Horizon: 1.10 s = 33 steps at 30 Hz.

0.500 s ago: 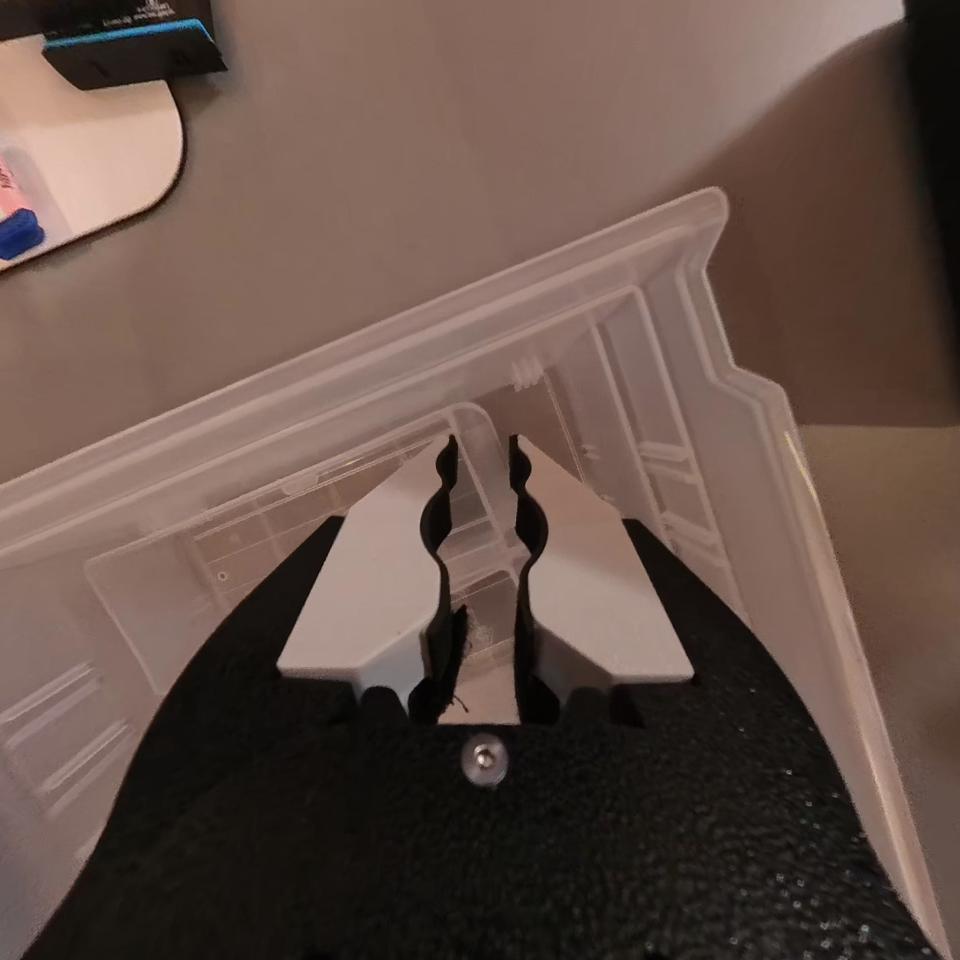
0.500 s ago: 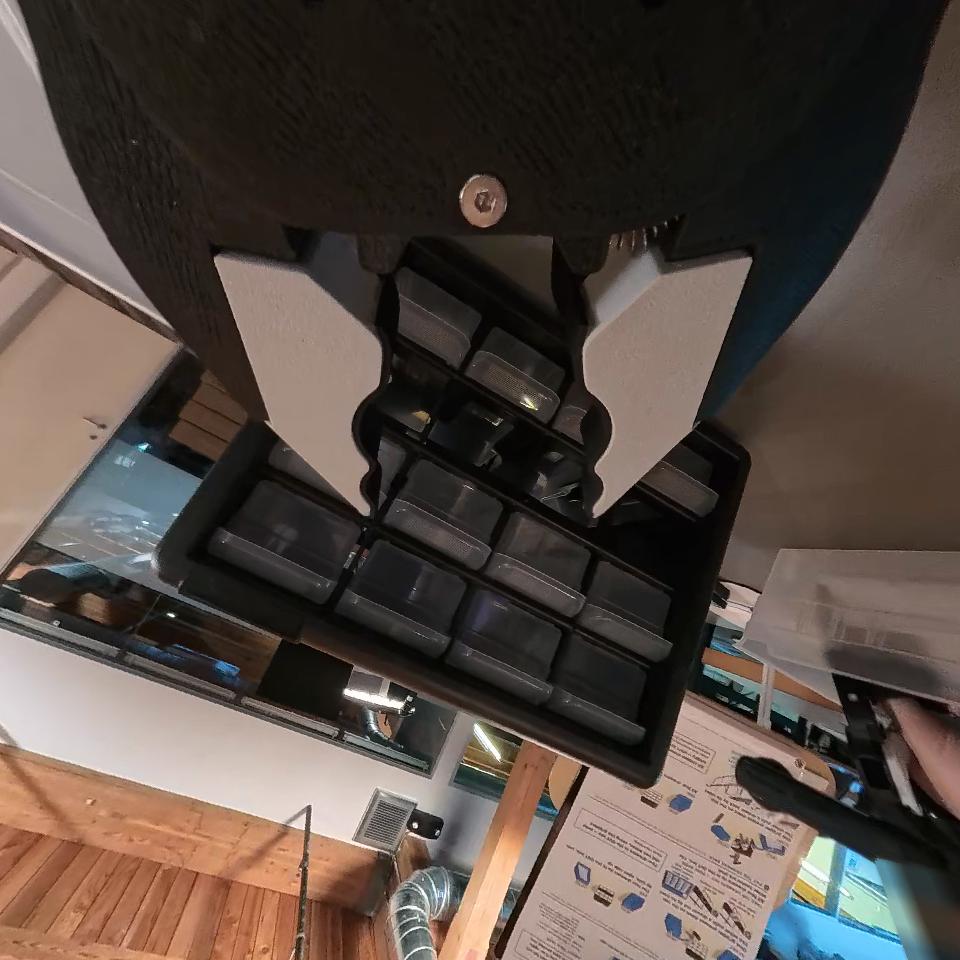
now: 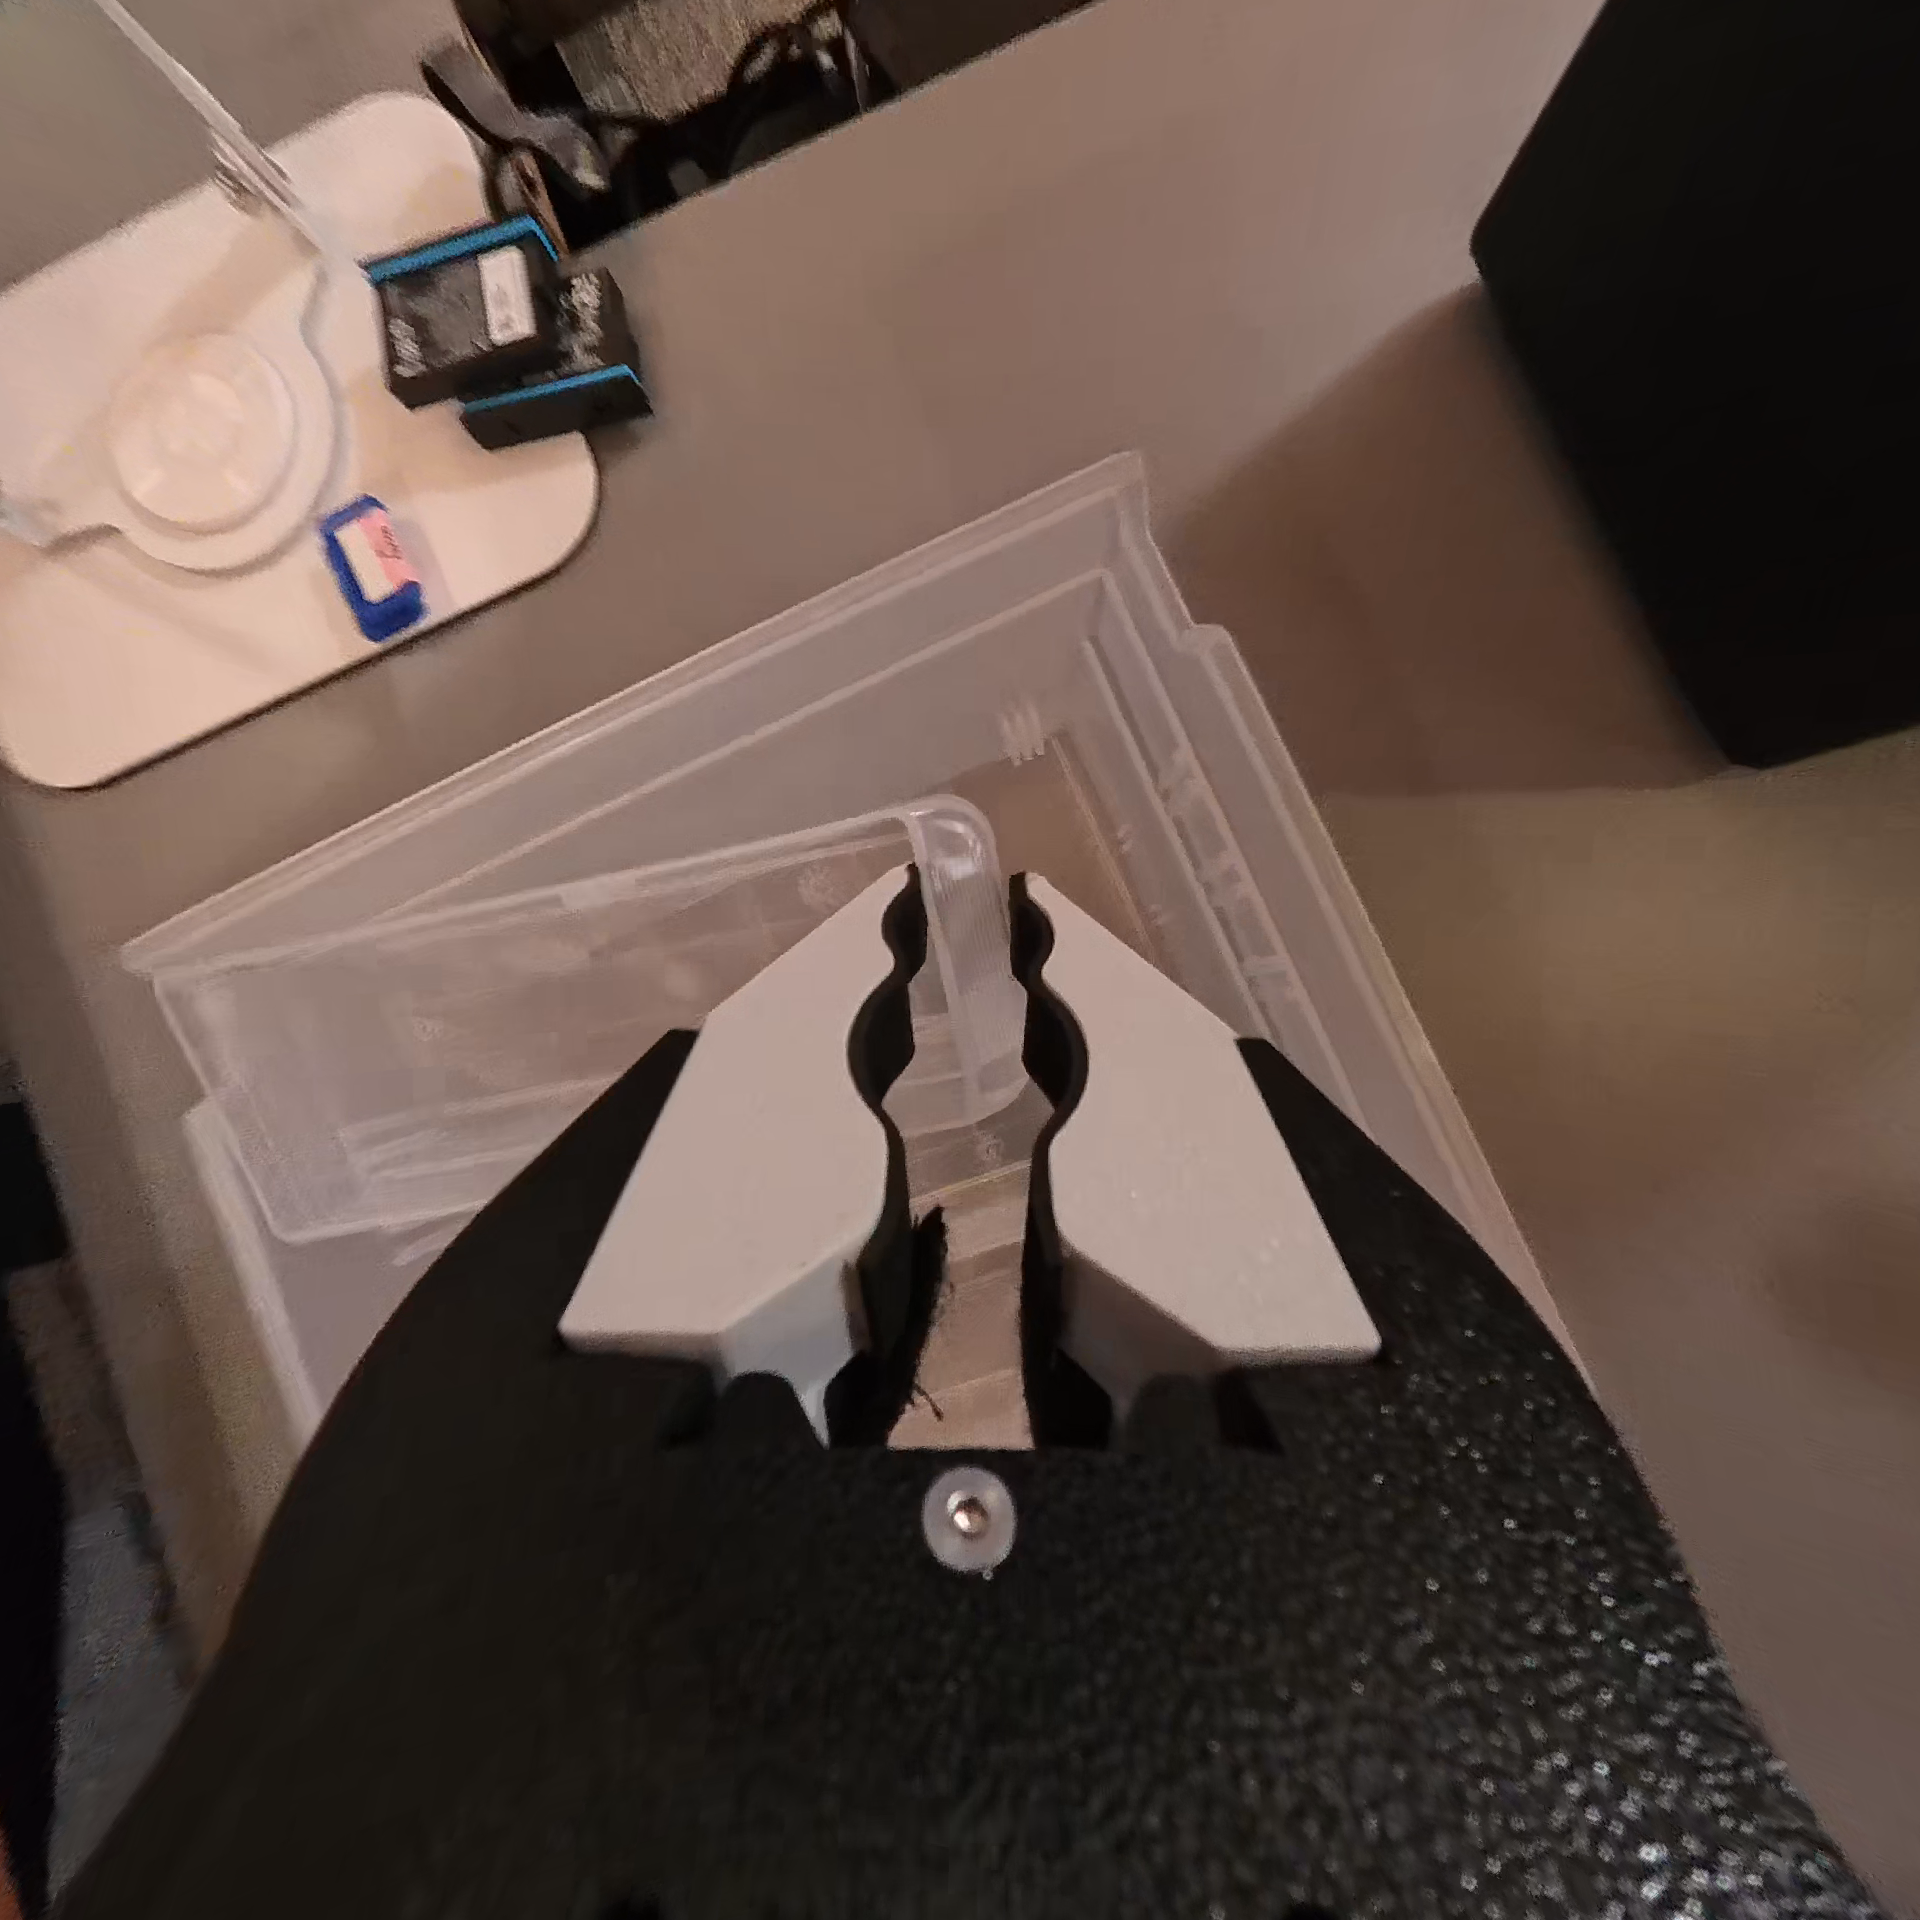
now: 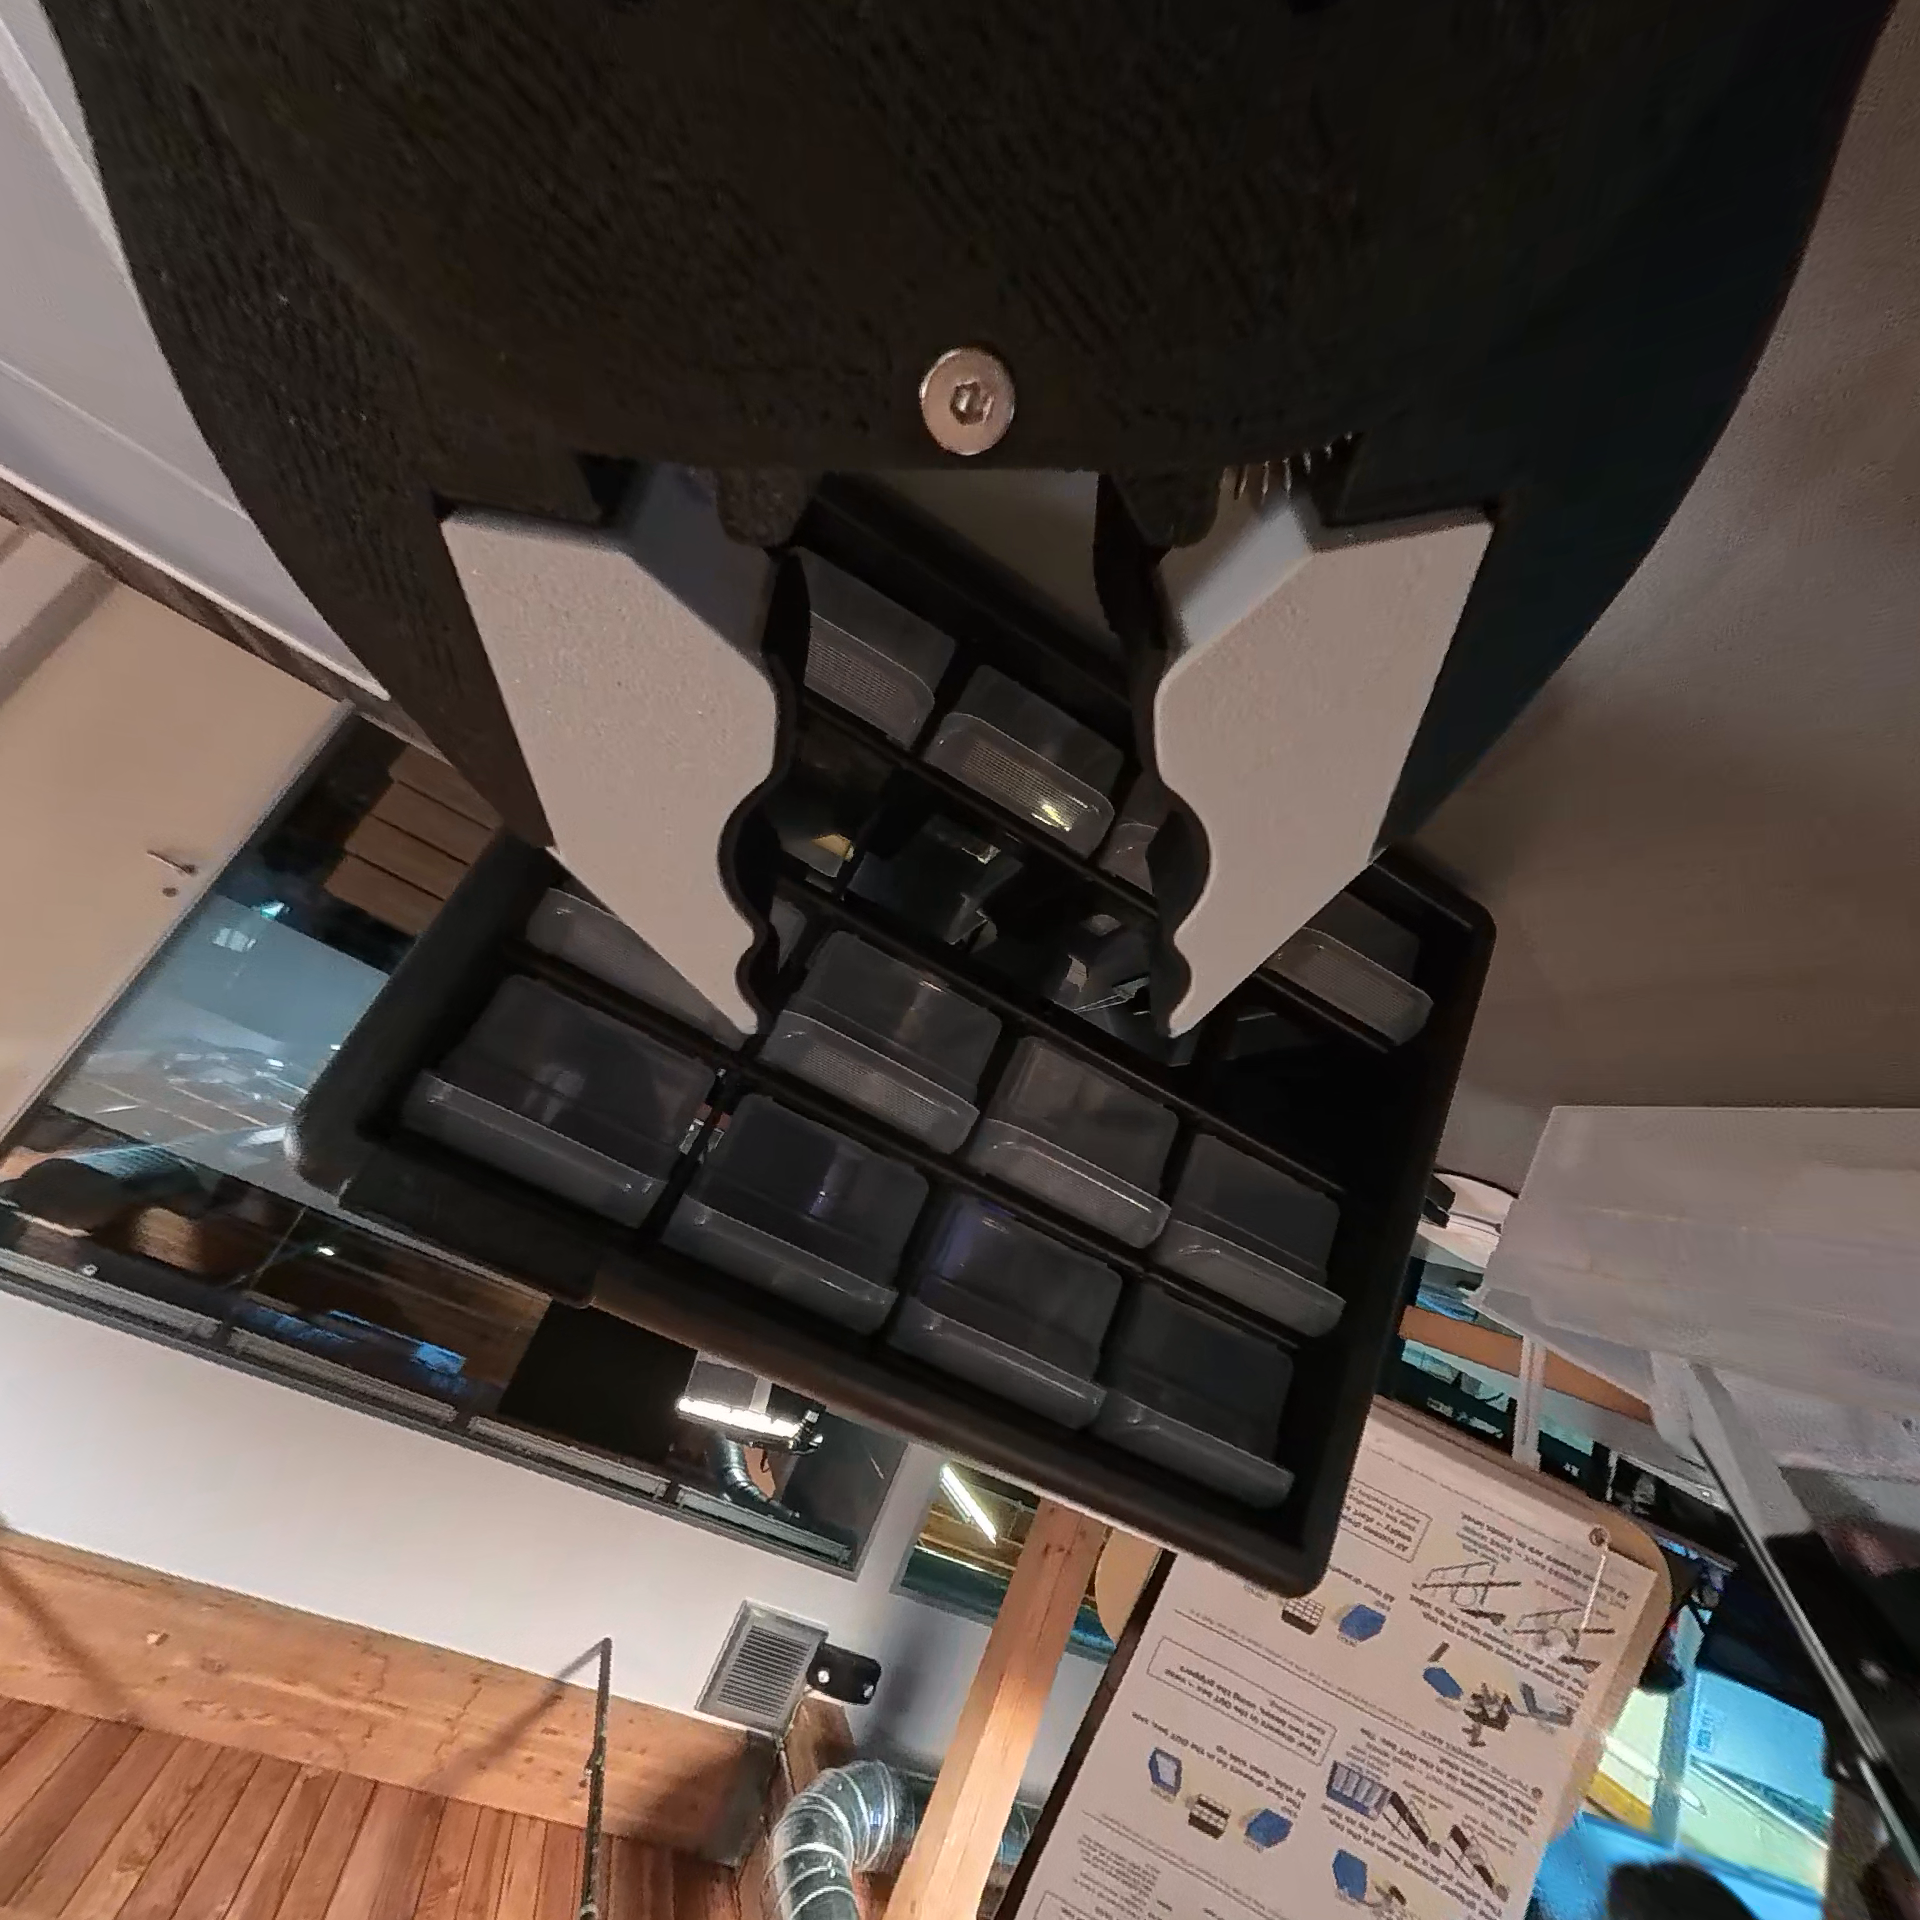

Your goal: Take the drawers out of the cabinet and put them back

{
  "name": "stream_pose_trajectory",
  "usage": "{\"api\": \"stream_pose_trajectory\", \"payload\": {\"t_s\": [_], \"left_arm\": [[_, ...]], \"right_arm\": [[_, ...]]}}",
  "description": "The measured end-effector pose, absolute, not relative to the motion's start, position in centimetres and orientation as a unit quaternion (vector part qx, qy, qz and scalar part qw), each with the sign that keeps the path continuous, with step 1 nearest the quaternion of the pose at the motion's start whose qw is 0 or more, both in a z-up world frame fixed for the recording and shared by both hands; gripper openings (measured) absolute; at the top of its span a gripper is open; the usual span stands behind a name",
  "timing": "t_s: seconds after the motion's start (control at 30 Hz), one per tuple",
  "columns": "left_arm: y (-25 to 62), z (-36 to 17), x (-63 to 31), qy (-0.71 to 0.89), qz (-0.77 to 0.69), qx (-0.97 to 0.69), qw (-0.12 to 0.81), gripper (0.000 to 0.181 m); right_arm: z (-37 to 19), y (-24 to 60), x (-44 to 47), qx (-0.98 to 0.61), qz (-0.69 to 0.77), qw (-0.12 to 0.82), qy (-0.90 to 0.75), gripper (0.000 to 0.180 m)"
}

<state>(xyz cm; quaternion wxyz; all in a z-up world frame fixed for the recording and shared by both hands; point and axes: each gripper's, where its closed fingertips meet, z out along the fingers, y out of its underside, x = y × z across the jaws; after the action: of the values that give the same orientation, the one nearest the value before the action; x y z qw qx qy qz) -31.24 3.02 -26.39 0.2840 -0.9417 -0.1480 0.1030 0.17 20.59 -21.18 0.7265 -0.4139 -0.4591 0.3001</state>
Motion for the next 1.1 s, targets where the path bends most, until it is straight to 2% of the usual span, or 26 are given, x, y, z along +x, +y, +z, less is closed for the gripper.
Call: {"api": "stream_pose_trajectory", "payload": {"t_s": [0.03,0.23,0.43,0.77,0.9,1.1], "left_arm": [[2.8,-25.6,-31.1,-0.142,0.116,-0.939,0.291,0.013],[2.0,-19.6,-27.7,-0.087,0.191,-0.911,0.354,0.012],[2.9,-16.4,-18.0,0.059,0.192,-0.892,0.405,0.011],[3.8,-24.6,-0.9,0.251,0.043,-0.909,0.330,0.012],[4.1,-28.5,1.2,0.285,0.022,-0.917,0.277,0.012],[3.9,-31.5,3.0,0.322,-0.020,-0.918,0.231,0.013]], "right_arm": [[-21.1,20.6,0.2,-0.413,0.300,0.728,-0.457,0.071],[-20.7,20.7,0.7,-0.411,0.296,0.738,-0.446,0.071],[-20.5,20.9,1.0,-0.412,0.294,0.743,-0.437,0.071],[-20.4,21.1,1.8,-0.415,0.287,0.750,-0.427,0.071],[-20.4,21.1,1.9,-0.415,0.289,0.750,-0.425,0.071],[-20.3,20.9,1.9,-0.412,0.289,0.751,-0.427,0.071]]}}
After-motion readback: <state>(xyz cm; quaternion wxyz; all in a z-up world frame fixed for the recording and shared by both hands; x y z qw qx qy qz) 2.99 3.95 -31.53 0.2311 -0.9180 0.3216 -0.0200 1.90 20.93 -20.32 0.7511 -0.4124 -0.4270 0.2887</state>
